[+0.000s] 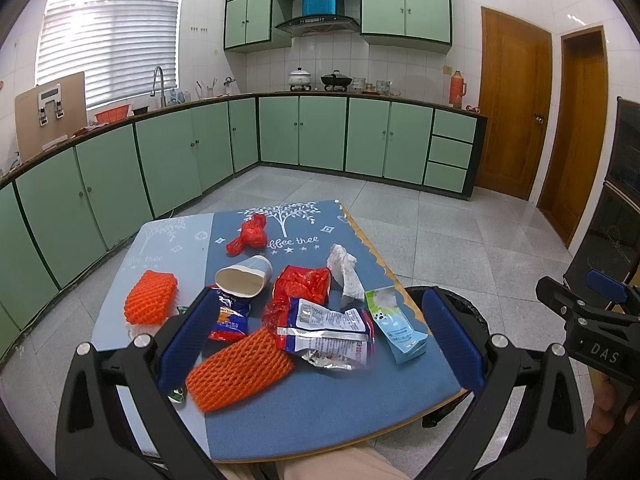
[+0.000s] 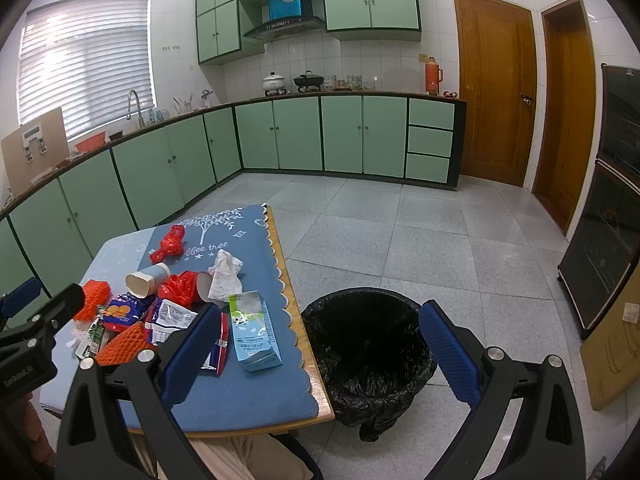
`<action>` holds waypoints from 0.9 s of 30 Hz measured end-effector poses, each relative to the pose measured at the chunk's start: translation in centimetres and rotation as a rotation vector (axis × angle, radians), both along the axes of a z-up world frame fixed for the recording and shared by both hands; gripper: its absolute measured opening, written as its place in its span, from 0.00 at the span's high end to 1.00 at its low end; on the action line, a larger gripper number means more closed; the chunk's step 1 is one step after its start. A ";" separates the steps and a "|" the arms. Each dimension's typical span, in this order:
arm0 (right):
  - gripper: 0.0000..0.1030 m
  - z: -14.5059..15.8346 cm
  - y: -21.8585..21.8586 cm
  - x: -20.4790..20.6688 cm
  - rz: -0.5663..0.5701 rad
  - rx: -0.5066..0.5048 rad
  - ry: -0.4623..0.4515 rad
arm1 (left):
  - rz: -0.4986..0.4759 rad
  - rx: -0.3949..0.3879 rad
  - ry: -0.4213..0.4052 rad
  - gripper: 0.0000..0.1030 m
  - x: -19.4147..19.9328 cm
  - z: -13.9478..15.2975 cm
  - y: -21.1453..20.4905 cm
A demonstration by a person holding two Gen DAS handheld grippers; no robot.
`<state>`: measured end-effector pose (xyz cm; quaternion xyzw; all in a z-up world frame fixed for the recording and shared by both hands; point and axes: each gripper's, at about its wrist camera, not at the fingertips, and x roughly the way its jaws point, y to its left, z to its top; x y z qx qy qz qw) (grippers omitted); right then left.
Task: Collect trash
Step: 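Grasp the white tissue with the right tool while the left tool grasps the white paper cup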
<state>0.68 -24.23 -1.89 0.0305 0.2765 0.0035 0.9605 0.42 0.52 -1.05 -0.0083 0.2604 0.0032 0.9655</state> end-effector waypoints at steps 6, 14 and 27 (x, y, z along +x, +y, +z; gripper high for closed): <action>0.06 -0.3 0.2 0.5 -0.001 -0.002 0.007 | 0.007 -0.006 0.009 0.05 0.4 -0.7 0.6; 0.06 -0.9 1.4 2.3 0.024 -0.003 0.007 | 0.068 0.025 -0.007 0.05 1.5 -1.2 3.0; 0.11 -4.1 6.7 9.9 0.152 0.022 0.030 | 0.179 0.007 0.048 0.05 7.2 -4.4 9.6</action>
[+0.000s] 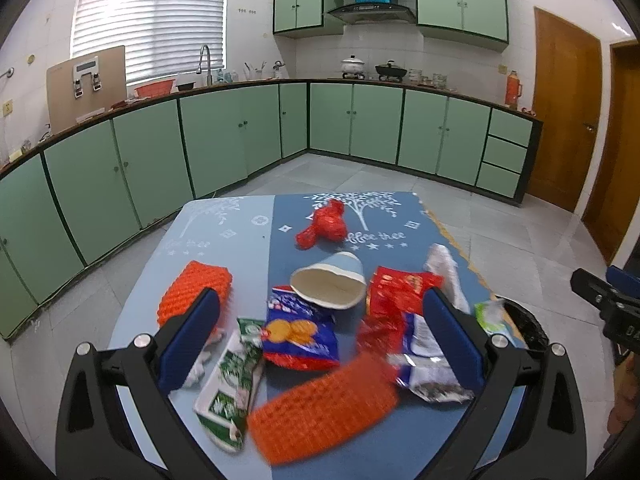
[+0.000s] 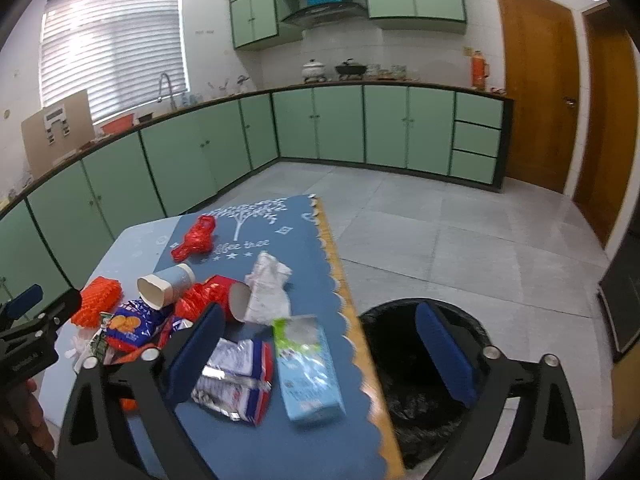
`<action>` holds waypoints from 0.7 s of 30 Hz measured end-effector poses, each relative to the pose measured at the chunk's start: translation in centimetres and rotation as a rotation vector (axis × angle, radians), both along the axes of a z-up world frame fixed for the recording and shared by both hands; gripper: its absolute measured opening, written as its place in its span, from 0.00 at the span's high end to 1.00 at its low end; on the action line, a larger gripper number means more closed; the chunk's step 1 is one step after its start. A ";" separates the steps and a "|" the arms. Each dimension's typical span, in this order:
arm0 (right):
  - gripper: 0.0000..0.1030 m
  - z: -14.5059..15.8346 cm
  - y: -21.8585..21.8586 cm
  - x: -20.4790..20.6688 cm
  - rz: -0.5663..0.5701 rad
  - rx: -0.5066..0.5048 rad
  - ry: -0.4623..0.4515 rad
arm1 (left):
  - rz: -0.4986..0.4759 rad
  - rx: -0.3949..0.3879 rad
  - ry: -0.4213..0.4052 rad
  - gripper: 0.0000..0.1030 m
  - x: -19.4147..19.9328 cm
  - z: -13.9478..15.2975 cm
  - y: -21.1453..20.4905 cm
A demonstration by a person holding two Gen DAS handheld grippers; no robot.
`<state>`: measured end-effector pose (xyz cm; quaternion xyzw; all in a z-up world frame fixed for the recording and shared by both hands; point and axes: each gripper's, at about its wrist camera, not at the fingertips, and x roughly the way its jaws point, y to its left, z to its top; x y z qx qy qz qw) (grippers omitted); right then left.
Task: Collect trash
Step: 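Grasp the white tissue with the right tool while the left tool grasps the white paper cup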
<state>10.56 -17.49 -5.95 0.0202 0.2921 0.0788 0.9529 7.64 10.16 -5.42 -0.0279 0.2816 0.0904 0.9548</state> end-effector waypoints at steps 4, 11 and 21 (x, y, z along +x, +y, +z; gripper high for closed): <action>0.19 -1.7 2.1 3.4 0.033 -0.005 0.035 | 0.009 -0.002 0.003 0.05 2.1 -0.7 0.7; 0.27 -5.7 5.1 9.8 0.064 0.008 0.141 | 0.002 -0.009 0.027 0.05 5.2 -2.5 1.1; 0.65 -9.4 7.2 14.3 0.086 -0.039 0.274 | -0.016 -0.041 0.070 0.05 7.0 -4.3 1.5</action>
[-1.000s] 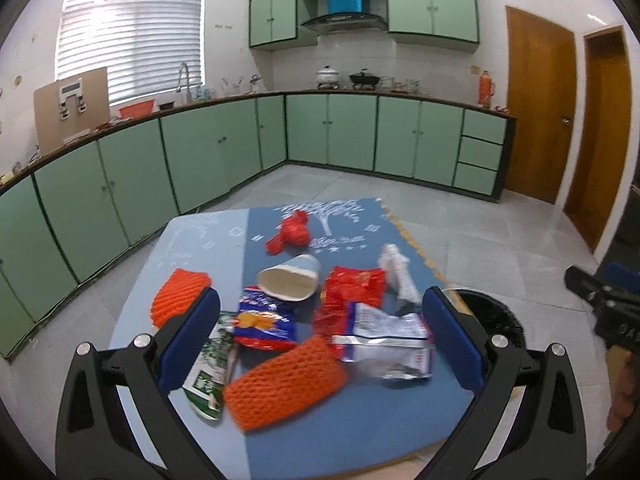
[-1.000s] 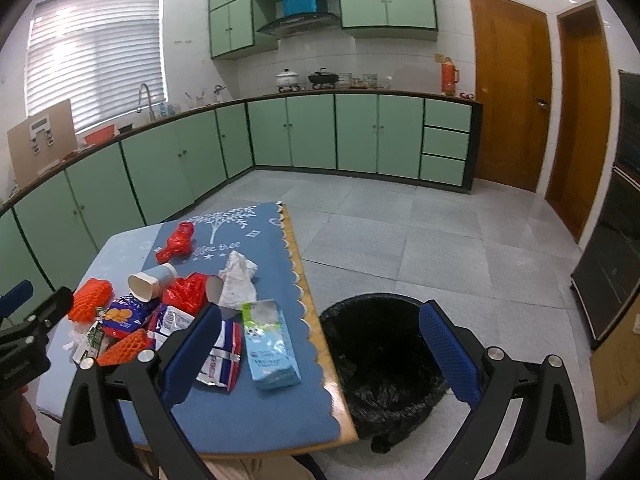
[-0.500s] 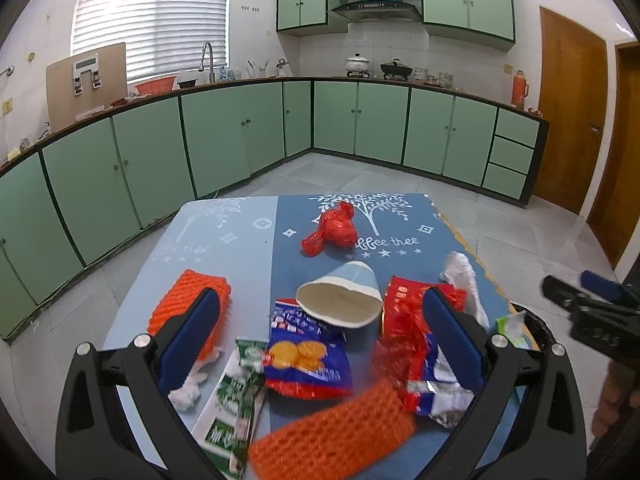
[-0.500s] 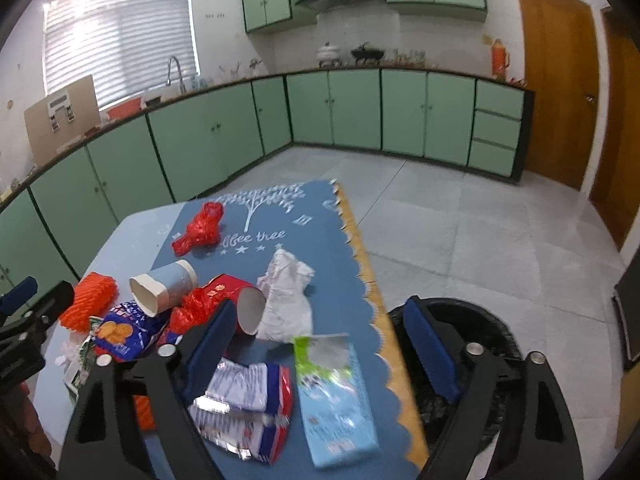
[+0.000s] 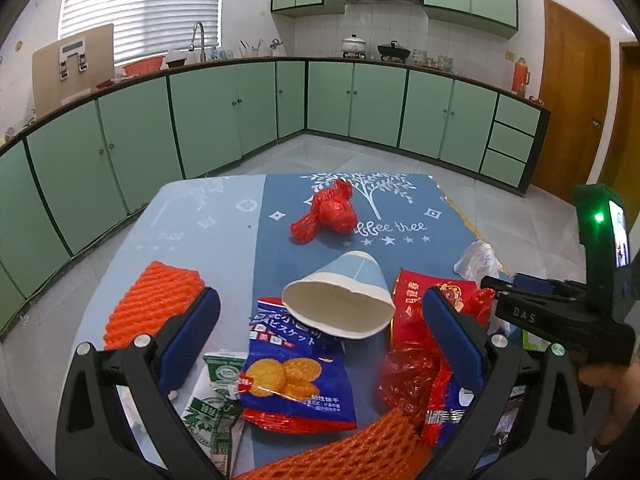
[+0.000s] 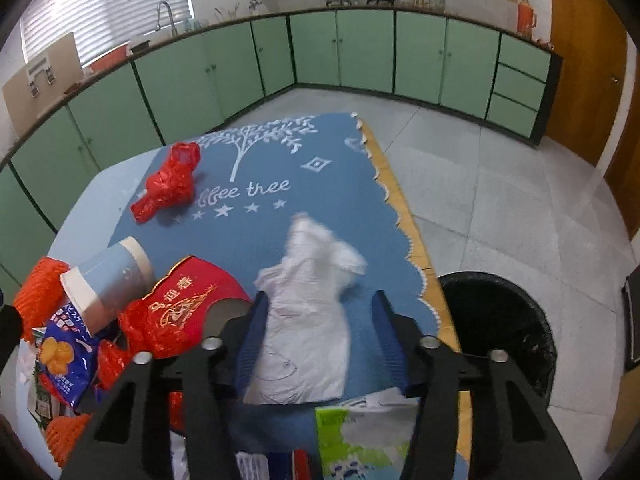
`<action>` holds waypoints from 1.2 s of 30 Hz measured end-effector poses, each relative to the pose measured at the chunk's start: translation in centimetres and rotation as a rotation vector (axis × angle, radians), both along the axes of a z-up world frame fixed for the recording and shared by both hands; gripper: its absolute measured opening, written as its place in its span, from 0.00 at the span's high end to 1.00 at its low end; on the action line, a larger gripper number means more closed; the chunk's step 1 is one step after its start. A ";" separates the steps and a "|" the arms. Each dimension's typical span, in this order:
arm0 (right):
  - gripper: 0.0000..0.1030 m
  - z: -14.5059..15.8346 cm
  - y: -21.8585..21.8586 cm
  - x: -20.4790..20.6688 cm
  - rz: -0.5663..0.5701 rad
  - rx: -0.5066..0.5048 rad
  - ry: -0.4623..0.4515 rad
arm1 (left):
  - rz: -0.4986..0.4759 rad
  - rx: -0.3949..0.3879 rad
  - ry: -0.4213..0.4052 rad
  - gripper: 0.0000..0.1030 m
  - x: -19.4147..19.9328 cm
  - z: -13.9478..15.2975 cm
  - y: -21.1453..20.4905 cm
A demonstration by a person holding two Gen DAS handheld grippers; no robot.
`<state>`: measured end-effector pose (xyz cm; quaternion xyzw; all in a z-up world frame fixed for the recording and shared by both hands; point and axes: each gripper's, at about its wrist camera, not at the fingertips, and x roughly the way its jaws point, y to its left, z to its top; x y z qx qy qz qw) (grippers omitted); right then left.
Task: Collect trash
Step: 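Grasp the white tissue with the right tool while the left tool grasps the white paper cup, then carry tissue and cup over the black bin and open both tools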
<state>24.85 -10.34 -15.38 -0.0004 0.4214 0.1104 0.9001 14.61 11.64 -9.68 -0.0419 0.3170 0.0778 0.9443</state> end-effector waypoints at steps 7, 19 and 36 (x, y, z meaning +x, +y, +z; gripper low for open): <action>0.90 0.1 1.1 0.1 0.080 0.020 0.013 | -0.032 -0.045 0.030 0.18 0.9 -0.9 -0.6; 0.97 1.3 -0.3 0.1 0.083 0.027 -0.033 | -0.064 -0.116 0.081 0.46 3.7 -2.5 -1.6; 0.97 3.0 -1.4 -0.9 0.082 0.075 -0.084 | -0.039 -0.217 0.032 0.96 3.7 -1.7 -0.5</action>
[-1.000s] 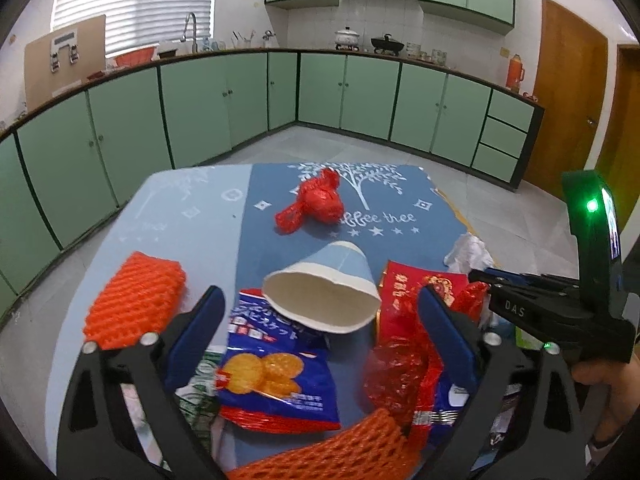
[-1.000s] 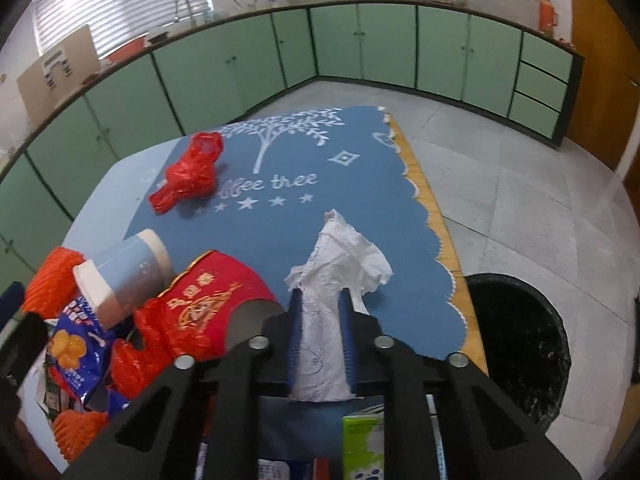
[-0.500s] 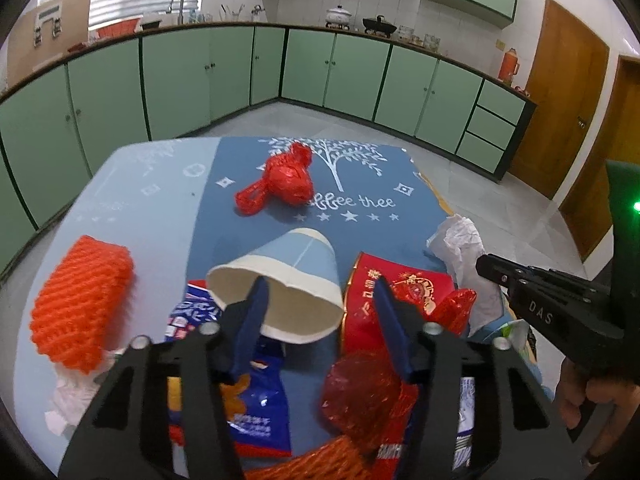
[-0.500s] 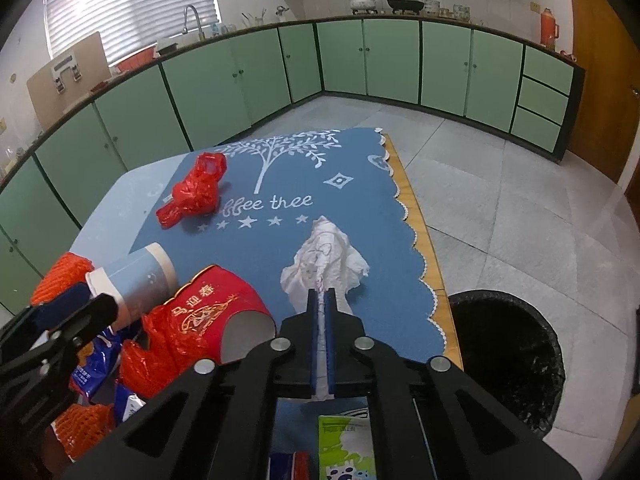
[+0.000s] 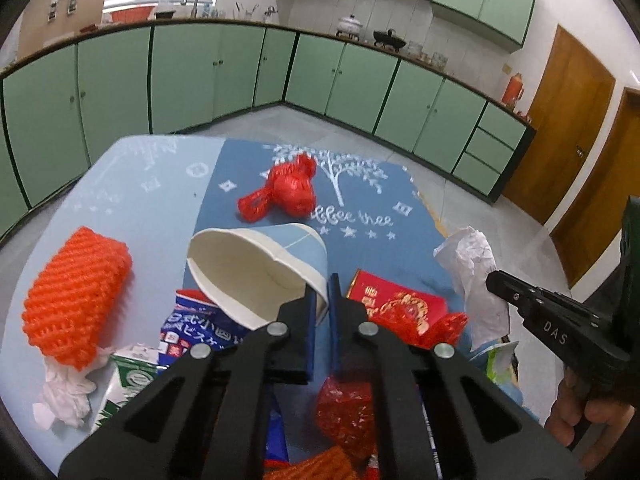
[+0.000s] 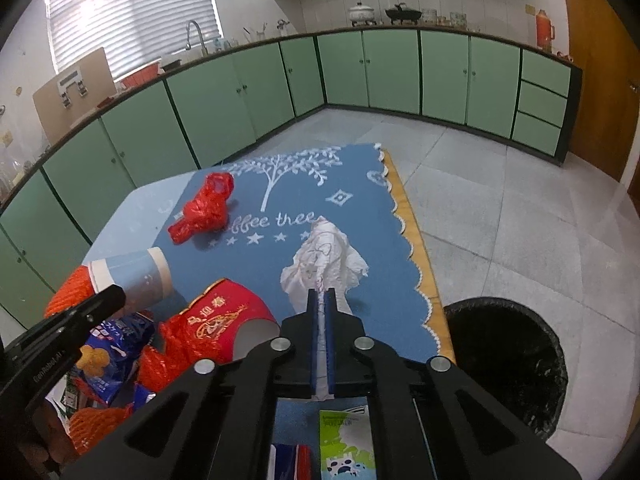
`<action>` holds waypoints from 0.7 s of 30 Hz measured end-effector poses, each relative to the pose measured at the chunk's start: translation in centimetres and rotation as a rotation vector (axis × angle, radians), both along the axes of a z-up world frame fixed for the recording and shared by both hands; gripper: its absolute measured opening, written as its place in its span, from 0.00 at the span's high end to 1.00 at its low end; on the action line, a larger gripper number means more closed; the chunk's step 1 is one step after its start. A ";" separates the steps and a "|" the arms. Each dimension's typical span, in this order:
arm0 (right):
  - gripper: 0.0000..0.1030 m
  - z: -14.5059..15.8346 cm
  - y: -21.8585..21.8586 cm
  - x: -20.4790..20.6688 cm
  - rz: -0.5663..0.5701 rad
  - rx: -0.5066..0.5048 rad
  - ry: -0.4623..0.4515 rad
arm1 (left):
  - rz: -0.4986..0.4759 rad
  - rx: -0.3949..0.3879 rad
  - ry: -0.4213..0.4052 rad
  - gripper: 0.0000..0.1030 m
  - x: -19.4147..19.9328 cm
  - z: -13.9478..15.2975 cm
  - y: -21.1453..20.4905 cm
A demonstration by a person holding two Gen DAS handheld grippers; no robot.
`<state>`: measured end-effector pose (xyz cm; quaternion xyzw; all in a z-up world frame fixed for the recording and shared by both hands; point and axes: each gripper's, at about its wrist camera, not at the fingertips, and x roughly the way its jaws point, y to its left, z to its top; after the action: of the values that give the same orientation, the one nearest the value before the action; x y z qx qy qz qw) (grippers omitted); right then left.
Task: Collect trash
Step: 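Carry tissue and cup over the black bin and open both tools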
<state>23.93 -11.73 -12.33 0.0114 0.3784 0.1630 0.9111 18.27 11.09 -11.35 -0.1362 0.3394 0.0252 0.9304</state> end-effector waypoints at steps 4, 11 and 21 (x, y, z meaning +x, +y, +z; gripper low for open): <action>0.97 1.8 -1.3 -0.8 -0.018 0.026 -0.052 | -0.027 0.007 -0.051 0.96 -0.6 2.0 -0.9; 0.97 4.5 -9.0 -2.6 -0.161 0.036 -0.114 | -0.193 -0.022 -0.133 0.96 0.2 5.5 -6.6; 0.97 0.8 -20.4 -4.8 -0.421 -0.020 -0.023 | -0.516 -0.110 -0.025 0.96 5.0 3.2 -20.9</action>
<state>19.14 -32.11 -11.54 0.0796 0.3589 -0.0344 0.9293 23.26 -9.80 -8.13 -0.0961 0.3520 -0.2330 0.9014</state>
